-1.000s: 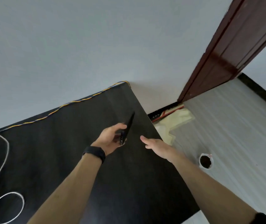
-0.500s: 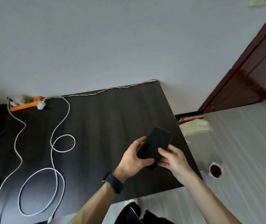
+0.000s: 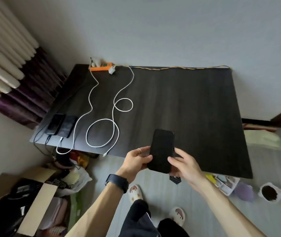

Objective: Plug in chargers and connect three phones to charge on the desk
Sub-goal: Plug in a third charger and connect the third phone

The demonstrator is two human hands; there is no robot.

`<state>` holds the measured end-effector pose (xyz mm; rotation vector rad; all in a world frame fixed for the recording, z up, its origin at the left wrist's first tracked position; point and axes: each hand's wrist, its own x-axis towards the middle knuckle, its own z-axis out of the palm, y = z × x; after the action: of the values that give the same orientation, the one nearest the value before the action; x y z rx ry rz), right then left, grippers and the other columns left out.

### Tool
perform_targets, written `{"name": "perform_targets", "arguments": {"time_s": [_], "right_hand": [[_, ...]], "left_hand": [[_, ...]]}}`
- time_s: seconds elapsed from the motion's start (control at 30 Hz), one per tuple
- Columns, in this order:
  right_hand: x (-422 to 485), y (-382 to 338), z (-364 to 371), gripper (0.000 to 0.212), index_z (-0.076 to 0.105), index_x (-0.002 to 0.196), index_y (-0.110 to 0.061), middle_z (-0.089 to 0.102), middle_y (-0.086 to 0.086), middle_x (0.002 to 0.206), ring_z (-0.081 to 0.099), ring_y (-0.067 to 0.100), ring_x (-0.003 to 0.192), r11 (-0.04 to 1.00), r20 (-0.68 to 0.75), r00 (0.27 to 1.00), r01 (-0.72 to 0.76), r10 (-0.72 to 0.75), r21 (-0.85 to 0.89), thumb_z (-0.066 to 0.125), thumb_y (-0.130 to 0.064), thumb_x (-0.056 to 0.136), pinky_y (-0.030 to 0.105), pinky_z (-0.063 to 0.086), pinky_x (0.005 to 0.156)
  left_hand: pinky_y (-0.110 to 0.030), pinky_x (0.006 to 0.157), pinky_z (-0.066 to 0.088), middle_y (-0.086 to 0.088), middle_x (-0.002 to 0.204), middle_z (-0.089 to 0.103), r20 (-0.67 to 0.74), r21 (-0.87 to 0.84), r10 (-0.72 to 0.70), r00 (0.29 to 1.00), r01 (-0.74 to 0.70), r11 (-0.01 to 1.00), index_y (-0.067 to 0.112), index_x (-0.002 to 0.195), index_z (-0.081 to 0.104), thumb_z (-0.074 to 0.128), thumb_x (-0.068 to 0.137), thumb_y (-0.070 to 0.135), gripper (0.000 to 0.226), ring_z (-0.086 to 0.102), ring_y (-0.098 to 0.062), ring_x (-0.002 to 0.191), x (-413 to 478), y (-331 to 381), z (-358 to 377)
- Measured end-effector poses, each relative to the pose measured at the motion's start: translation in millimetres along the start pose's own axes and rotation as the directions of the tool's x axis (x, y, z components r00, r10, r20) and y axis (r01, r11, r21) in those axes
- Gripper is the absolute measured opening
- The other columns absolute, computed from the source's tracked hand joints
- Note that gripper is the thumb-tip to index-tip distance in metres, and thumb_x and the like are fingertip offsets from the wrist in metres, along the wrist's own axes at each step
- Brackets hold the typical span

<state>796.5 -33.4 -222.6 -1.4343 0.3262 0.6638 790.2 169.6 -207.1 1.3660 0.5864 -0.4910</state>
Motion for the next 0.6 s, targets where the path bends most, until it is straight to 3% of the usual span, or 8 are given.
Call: {"name": "perform_targets", "arguments": {"time_s": [0.13,0.23,0.37,0.5,0.6], "right_hand": [[-3,25,52,0.025,0.057,0.118,-0.018,0.071,0.010,0.110,0.076,0.030,0.084,0.994,0.053,0.995,-0.082,0.086,-0.076,0.065,-0.011,0.095,0.034,0.059,0.068],[2,32,100,0.011,0.065,0.103,-0.018,0.075,0.006,0.097,0.075,0.026,0.078,0.983,0.132,0.985,-0.093,0.114,-0.158,0.063,-0.010,0.097,0.031,0.057,0.067],[25,45,164,0.018,0.065,0.113,-0.012,0.074,0.008,0.101,0.074,0.021,0.074,0.961,0.182,0.967,-0.133,0.179,-0.243,0.062,-0.020,0.098,0.025,0.053,0.061],[52,62,234,0.014,0.064,0.109,-0.019,0.074,0.004,0.105,0.075,0.019,0.080,0.909,0.166,0.954,-0.173,0.250,-0.379,0.056,-0.026,0.100,0.028,0.052,0.065],[82,71,285,0.021,0.062,0.114,-0.019,0.069,0.000,0.113,0.072,0.017,0.091,0.831,0.129,0.970,-0.104,0.206,-0.547,0.057,-0.031,0.098,0.029,0.052,0.071]], "left_hand": [[-0.032,0.081,0.059,-0.019,0.110,0.072,-0.104,-0.032,-0.012,0.995,0.009,0.999,0.006,0.125,0.061,0.060,0.092,-0.006,0.035,0.071,-0.025,0.093,-17,-19,-49],[-0.029,0.077,0.059,-0.021,0.114,0.070,-0.170,-0.076,-0.030,0.985,0.017,0.997,0.005,0.123,0.061,0.059,0.092,-0.007,0.034,0.070,-0.025,0.093,-28,-31,-96],[-0.028,0.071,0.060,-0.016,0.102,0.073,-0.222,-0.133,-0.052,0.974,0.022,0.991,0.006,0.119,0.061,0.057,0.092,-0.010,0.031,0.072,-0.023,0.084,-37,-42,-160],[-0.030,0.070,0.059,-0.014,0.100,0.075,-0.256,-0.107,-0.074,0.964,0.048,0.993,0.009,0.120,0.061,0.055,0.091,-0.011,0.036,0.074,-0.023,0.085,-35,-47,-237],[-0.033,0.073,0.059,-0.012,0.099,0.076,-0.303,-0.041,-0.061,0.951,0.051,0.998,0.010,0.124,0.061,0.055,0.089,-0.009,0.040,0.074,-0.024,0.087,-23,-47,-301]]}}
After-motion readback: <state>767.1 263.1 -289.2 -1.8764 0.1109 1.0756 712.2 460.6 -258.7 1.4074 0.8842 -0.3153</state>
